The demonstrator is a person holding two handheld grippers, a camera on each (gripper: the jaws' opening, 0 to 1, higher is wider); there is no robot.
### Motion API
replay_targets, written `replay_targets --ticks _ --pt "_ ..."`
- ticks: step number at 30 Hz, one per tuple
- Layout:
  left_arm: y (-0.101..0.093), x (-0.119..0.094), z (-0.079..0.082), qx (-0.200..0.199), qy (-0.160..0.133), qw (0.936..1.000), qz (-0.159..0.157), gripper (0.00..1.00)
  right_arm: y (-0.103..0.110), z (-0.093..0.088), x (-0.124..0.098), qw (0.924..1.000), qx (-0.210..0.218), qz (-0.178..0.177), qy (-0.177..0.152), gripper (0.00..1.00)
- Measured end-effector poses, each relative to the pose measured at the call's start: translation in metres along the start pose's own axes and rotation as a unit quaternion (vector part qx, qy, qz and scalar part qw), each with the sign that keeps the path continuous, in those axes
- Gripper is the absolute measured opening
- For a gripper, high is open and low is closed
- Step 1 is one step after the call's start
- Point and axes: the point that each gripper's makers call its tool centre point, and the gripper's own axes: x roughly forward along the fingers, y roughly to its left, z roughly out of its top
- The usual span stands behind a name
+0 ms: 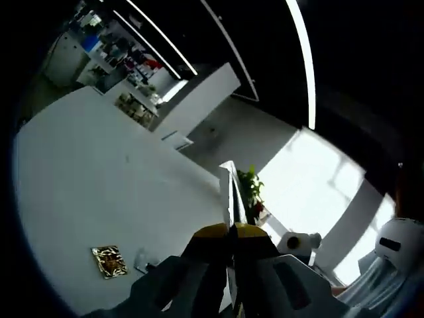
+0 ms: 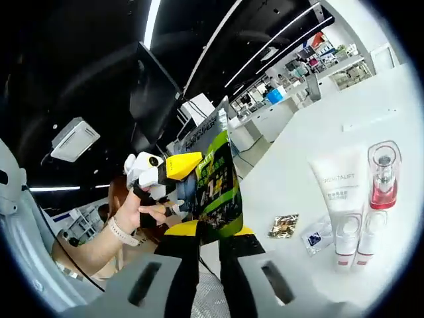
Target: Arrange the skincare products in the storage area until every visible bottle or jar stands upright without overlapping.
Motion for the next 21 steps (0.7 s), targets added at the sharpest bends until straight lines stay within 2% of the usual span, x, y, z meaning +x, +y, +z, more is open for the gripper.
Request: replay_targets --ticks 1,3,5,7,9,11,12,15,18,21 --pt "0.002 -0.001 -0.002 -0.002 0.007 1.0 0.001 0.0 -0.004 -0.002 -0.001 0.9997 -0.022 -0.012 0.007 0.13" --pt "0.003 -0.004 -0.007 0.002 0.022 0.9998 0.001 0.0 -0.005 -0.009 -0.002 0.9987 -0.041 -0.019 0.026 0.15" --pt "0.004 -0.006 -0.011 0.0 0.034 0.9994 0.001 0.0 -0.002 -0.013 -0.003 0.999 -0.034 -0.014 0.026 0.15" --pt "0.007 -0.009 -0.016 0.006 0.052 0.9987 0.003 0.0 -0.007 -0.023 -0.006 0.9983 -0.034 -0.02 0.042 0.15" --pt "0.008 -0.011 -0.019 0.009 0.063 0.998 0.004 0.0 -0.02 -0.038 -0.01 0.995 -0.05 -0.042 0.075 0.14" --pt "0.013 -0.014 -0.027 0.009 0.091 0.9958 0.004 0.0 -0.028 -0.047 -0.015 0.9918 -0.064 -0.055 0.096 0.08" --pt "0.018 -0.015 -0.034 0.012 0.107 0.9941 0.011 0.0 -0.028 -0.048 -0.015 0.992 -0.06 -0.053 0.097 0.09" --pt "0.022 -0.013 -0.043 -0.019 0.118 0.9928 -0.003 0.0 -0.033 -0.058 -0.02 0.9884 -0.07 -0.057 0.122 0.11" --pt "0.039 -0.011 -0.053 -0.039 0.133 0.9902 0.012 0.0 -0.038 -0.066 -0.024 0.9805 -0.107 -0.072 0.148 0.11" --pt "0.046 -0.011 -0.057 -0.049 0.138 0.9891 0.015 0.0 -0.044 -0.071 -0.027 0.9785 -0.111 -0.082 0.153 0.12"
